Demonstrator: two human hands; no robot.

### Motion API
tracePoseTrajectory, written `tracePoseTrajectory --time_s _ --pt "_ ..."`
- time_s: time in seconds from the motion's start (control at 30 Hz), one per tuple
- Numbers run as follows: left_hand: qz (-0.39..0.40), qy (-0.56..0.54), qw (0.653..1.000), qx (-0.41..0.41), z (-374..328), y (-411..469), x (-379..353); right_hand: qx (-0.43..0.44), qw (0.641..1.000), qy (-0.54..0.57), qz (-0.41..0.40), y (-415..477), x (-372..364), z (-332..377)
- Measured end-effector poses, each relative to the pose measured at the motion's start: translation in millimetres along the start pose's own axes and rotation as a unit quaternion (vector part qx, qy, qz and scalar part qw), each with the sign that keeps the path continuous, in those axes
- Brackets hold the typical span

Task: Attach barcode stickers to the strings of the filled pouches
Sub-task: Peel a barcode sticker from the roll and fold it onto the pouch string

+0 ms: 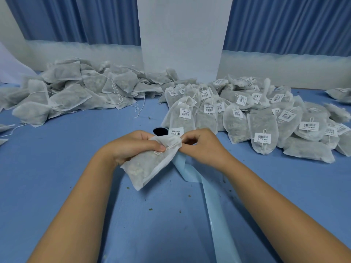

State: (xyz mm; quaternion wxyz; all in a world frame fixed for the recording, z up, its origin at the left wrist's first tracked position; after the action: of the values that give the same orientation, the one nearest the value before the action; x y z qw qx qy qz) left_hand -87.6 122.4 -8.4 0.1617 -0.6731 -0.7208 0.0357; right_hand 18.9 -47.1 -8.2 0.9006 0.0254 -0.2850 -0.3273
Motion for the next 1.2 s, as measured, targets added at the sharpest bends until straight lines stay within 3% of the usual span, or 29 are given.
tracePoseTrajectory --time_s 0.33,0.57,0.77,1.2 --pt "0.021 0.029 0.999 -0.033 -2.2 -0.7 -4.8 0.007 0.997 -0.056 0.053 -0.1 10.1 -2.6" --pt "0.018 0.054 0.998 -0.033 -3.8 -0.8 -7.2 0.027 0.995 -0.085 0.035 -0.1 7.5 -3.4" --pt "0.028 0.055 0.997 -0.035 -2.9 0.5 -7.6 0.017 0.997 -0.074 0.010 0.3 5.0 -6.1" --pt "0.028 0.017 0.999 -0.019 0.5 -3.1 3.4 -0.042 0.991 0.056 -0.114 6.0 15.6 -8.7"
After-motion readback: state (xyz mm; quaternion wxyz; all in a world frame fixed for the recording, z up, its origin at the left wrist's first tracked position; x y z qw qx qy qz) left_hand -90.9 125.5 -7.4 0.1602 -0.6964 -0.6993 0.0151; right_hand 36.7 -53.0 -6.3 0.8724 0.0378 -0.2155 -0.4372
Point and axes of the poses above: each hand's wrist, its own y-axis towards the middle knuckle, its own x-axis out of the back of the hand, z = x × y, the point moved 2 cm from there along y, towards the middle knuckle, and after that the axes turned 2 degrees about z, right-handed, at the moved point
